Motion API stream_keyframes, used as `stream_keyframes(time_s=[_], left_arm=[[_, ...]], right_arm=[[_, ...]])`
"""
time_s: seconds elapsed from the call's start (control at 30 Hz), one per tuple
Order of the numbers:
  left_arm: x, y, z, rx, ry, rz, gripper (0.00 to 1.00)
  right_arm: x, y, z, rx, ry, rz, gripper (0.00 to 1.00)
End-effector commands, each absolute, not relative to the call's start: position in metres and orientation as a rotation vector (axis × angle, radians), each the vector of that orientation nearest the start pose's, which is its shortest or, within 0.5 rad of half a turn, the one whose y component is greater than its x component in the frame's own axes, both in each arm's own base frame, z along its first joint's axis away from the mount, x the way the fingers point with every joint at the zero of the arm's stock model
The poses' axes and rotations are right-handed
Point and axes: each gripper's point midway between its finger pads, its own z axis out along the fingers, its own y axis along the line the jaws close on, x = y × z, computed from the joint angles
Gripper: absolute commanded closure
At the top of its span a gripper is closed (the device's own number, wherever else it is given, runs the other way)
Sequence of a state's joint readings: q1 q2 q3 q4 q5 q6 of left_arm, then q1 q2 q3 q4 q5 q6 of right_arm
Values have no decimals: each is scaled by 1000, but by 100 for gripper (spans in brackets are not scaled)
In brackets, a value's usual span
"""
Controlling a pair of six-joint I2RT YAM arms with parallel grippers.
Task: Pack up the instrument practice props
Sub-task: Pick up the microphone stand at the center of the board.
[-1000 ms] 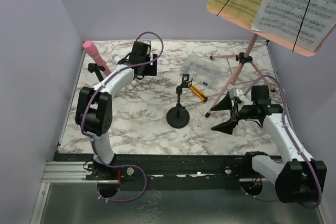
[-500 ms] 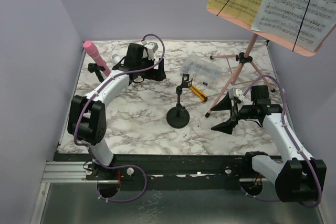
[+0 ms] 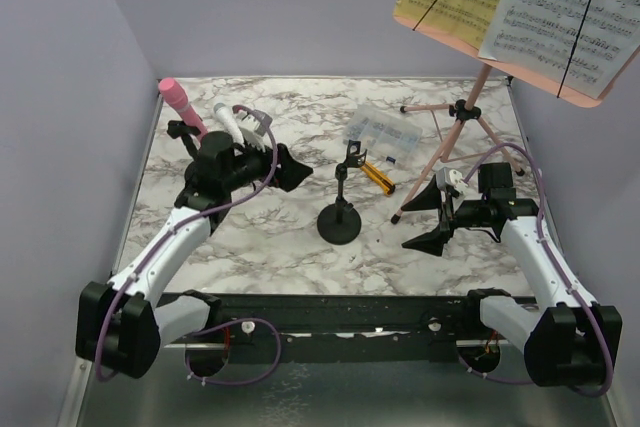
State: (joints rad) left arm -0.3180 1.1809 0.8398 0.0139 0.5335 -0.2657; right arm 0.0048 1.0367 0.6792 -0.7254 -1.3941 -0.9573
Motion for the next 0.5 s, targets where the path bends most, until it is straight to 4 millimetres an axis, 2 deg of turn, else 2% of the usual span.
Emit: stream_keyframes(time_s=[0.0,0.13,0.2,0.47], left_arm=[[278,-224,260,479,1620,-1127,1],[256,-225,265,513,1503,-1186,1],[250,-229,261,536,1499,-1208,1],[238,-270,243,668,1506,-1252,1]], right_arm=[[178,167,179,-1197,1437,1138,1],[178,167,179,-1198,1432,1137,0],[178,167,179,-1197,1433,1141,0],[179,167,178,-1198,1439,1134,0]])
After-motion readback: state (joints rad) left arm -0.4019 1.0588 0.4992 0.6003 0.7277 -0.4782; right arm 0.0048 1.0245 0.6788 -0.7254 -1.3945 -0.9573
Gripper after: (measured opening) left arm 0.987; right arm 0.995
